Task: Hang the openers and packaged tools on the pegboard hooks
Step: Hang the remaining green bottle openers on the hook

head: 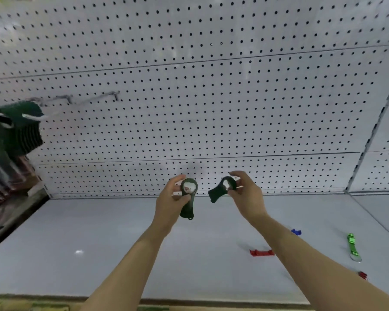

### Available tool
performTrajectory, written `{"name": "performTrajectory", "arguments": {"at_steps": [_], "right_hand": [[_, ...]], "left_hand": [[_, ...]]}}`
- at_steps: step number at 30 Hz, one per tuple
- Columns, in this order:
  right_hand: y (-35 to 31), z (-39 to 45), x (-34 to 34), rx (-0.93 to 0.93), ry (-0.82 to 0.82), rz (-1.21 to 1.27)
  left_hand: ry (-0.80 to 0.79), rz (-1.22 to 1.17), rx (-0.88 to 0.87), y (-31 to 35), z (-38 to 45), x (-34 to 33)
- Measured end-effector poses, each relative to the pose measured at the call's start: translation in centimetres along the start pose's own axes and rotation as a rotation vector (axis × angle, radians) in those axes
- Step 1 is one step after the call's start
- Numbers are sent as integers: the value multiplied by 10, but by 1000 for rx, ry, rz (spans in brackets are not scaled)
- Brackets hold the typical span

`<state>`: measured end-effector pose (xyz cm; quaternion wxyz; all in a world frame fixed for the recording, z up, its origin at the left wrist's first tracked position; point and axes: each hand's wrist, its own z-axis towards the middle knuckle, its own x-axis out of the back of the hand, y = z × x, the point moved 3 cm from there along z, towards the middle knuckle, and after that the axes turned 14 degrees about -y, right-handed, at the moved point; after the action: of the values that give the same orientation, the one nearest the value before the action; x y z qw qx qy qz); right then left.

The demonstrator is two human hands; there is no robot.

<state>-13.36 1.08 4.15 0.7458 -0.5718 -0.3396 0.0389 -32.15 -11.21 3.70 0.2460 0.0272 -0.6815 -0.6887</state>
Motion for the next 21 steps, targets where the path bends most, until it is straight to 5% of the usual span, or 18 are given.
{"name": "performTrajectory", "arguments": {"at_steps": [12, 21], "right_hand": [[-128, -38, -100, 132, 123, 534], [-202, -57, -145, 258, 4, 561]], "left_hand": [[-19, -101, -191, 42, -60, 145], [131, -176, -296, 59, -105, 207]]}}
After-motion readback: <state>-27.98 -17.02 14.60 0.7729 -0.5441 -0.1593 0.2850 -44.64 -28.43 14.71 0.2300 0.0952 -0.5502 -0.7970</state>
